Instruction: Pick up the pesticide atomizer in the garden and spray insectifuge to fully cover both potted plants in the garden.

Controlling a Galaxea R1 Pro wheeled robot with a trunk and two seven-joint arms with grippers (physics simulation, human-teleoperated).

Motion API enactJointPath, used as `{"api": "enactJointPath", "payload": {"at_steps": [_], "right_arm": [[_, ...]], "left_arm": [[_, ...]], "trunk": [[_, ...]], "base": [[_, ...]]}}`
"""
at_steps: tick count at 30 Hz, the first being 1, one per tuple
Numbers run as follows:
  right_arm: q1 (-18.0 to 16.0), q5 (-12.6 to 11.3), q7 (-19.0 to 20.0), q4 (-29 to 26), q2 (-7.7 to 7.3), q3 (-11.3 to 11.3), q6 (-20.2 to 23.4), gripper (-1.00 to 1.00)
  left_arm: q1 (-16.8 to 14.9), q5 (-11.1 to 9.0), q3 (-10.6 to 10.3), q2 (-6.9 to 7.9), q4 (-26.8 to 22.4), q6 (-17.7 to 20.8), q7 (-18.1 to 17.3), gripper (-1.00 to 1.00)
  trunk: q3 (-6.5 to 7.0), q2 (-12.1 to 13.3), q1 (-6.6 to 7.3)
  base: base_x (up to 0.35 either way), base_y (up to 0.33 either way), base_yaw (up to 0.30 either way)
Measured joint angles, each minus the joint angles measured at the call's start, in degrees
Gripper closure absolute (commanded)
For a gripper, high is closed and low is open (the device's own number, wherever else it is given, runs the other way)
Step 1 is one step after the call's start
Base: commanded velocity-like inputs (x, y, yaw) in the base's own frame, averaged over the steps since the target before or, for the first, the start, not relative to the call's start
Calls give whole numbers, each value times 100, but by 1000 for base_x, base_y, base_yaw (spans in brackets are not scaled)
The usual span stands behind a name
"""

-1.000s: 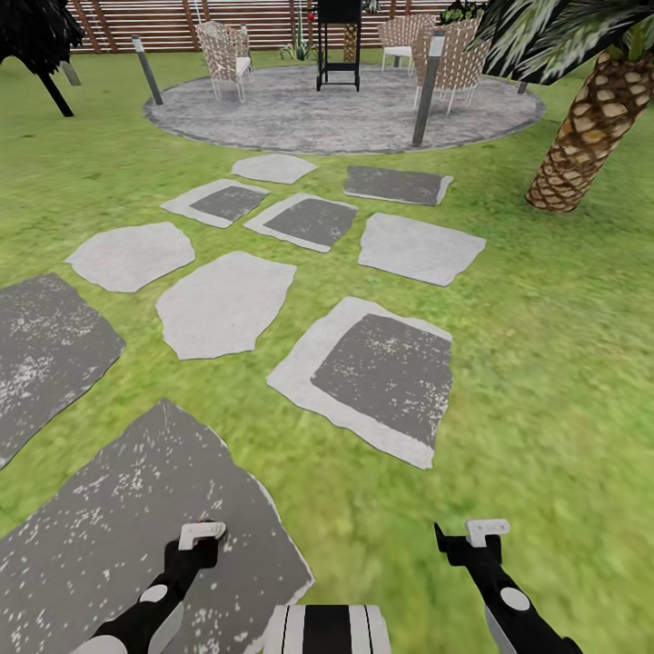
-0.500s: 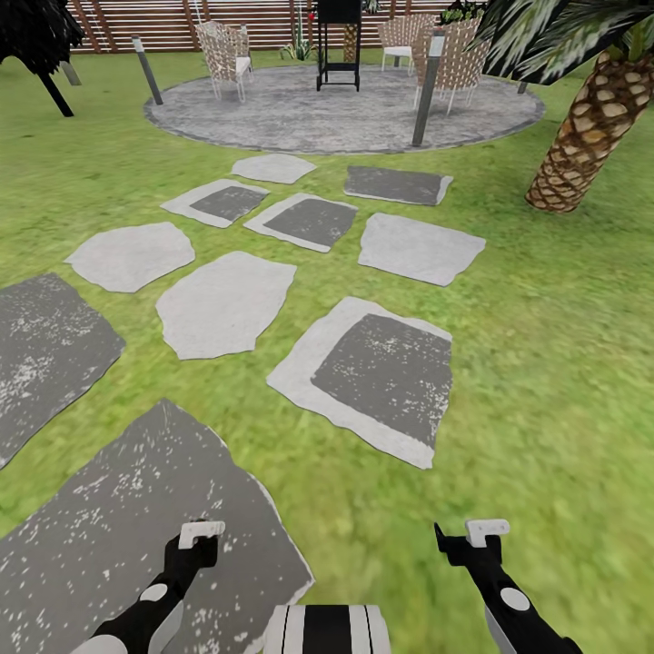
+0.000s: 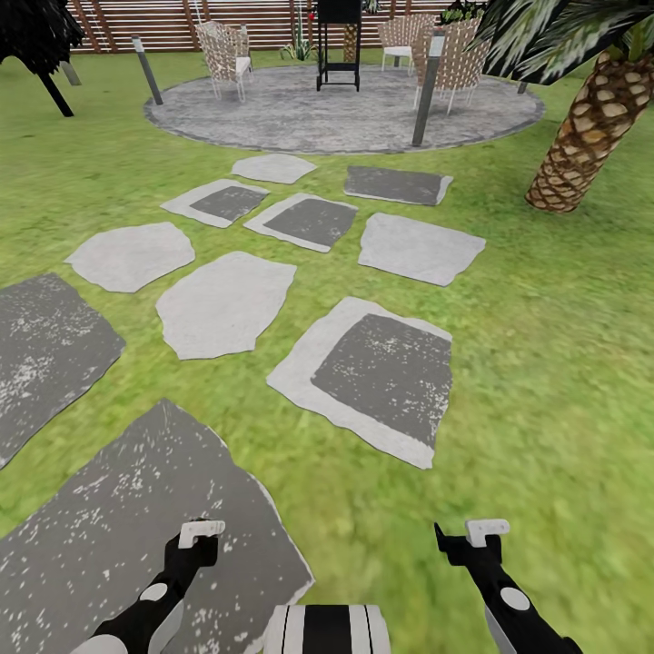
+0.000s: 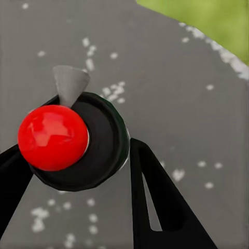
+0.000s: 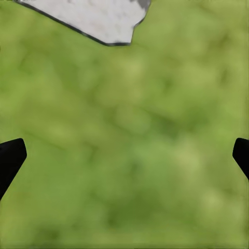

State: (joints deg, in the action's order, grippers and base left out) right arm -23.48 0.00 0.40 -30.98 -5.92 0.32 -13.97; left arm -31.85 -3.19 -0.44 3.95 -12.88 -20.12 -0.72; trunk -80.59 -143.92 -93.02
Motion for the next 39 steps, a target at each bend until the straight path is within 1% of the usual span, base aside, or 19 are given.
{"api": "enactJointPath", "payload": {"at_steps": [2, 30, 33, 34, 39], "right_arm": [[-2, 0, 0, 4, 2, 0, 0, -100], [2, 1, 0, 10, 5, 8, 0, -100], [3, 6, -6, 9, 46, 4, -3, -100], [3, 14, -8, 10, 88, 1, -98, -100], [17, 28, -4, 66, 89, -3, -114, -100]], "left_arm": [[2, -4, 2, 0, 0, 0, -1, 100], [-2, -8, 0, -2, 14, 9, -1, 100], [-2, -8, 0, -6, 17, 15, 0, 100], [-3, -8, 3, -2, 17, 39, -6, 100], [6, 4, 0, 15, 56, 57, -1, 100]], "trunk": [[0, 0, 0], [620, 37, 72], [687, 41, 80], [712, 43, 83], [857, 49, 96]], "base": [[0, 0, 0], [0, 0, 0], [0, 0, 0], [0, 0, 0], [0, 0, 0]]}}
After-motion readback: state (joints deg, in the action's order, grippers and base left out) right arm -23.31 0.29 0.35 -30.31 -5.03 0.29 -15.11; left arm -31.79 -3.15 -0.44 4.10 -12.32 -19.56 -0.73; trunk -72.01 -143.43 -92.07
